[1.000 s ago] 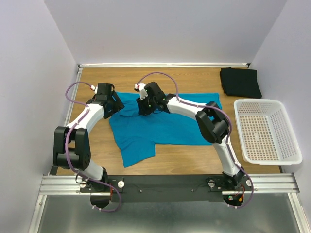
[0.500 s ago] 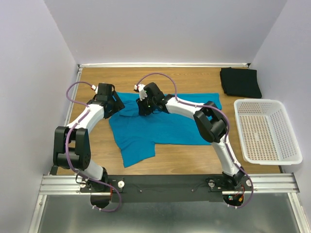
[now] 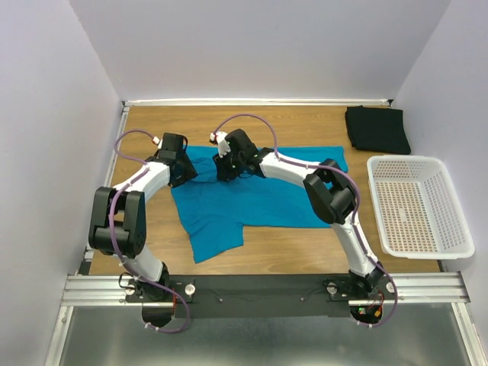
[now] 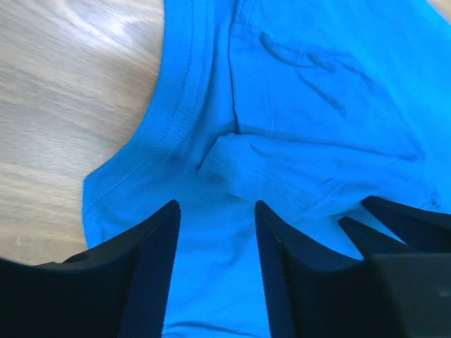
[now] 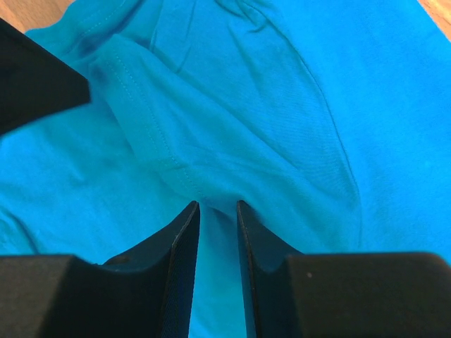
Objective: Fold and stack the t-shirts
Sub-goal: Fold the tshirt
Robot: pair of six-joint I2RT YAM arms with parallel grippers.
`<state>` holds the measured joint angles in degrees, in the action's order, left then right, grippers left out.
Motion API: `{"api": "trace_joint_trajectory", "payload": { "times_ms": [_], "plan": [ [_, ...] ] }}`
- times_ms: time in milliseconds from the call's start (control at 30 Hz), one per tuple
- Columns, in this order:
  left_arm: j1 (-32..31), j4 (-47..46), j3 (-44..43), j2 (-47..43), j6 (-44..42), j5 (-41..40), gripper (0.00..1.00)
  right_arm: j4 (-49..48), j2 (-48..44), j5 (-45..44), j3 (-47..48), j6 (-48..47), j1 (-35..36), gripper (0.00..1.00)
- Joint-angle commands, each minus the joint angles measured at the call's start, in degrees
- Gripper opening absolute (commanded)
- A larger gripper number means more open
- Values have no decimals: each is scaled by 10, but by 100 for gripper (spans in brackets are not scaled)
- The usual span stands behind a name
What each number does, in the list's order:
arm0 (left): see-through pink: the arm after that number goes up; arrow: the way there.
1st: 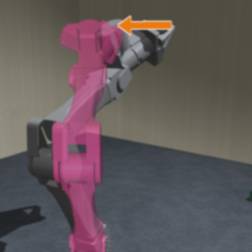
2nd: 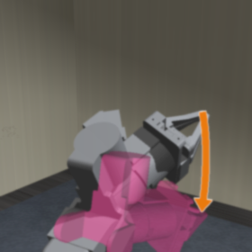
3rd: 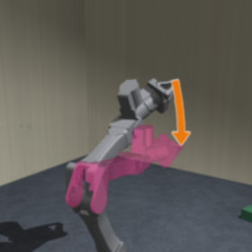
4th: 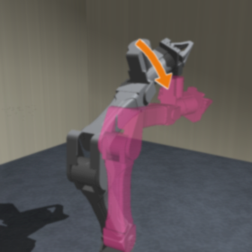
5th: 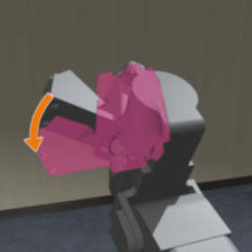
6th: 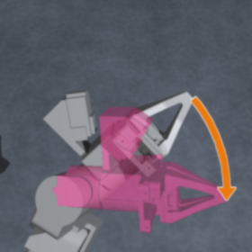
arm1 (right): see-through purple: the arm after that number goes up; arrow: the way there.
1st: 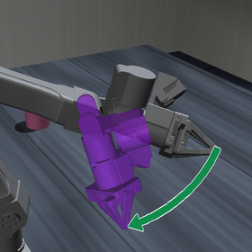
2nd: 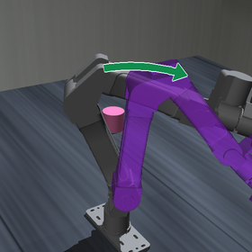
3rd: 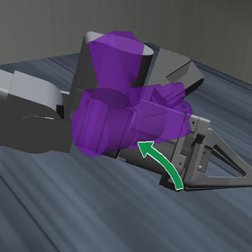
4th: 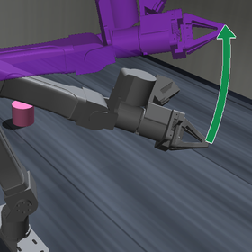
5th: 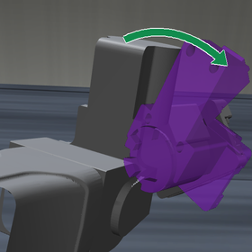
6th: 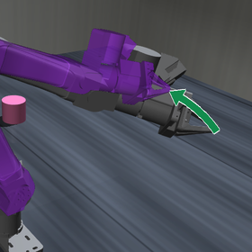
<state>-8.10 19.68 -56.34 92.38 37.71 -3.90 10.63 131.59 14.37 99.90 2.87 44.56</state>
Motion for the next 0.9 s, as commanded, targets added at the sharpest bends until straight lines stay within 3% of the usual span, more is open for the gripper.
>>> {"api": "trace_joint_trajectory", "payload": {
  "times_ms": [0,267,867],
  "plan": [
    [-10,-12,-11,25,2,-20,53,-6,-12,-14,9,-11,4,36],
    [-13,-9,-33,54,6,-56,52,-6,-13,-12,5,-10,4,36],
    [-27,-28,-49,83,13,-56,47,-6,-19,-8,-5,-7,4,36]
  ]
}}
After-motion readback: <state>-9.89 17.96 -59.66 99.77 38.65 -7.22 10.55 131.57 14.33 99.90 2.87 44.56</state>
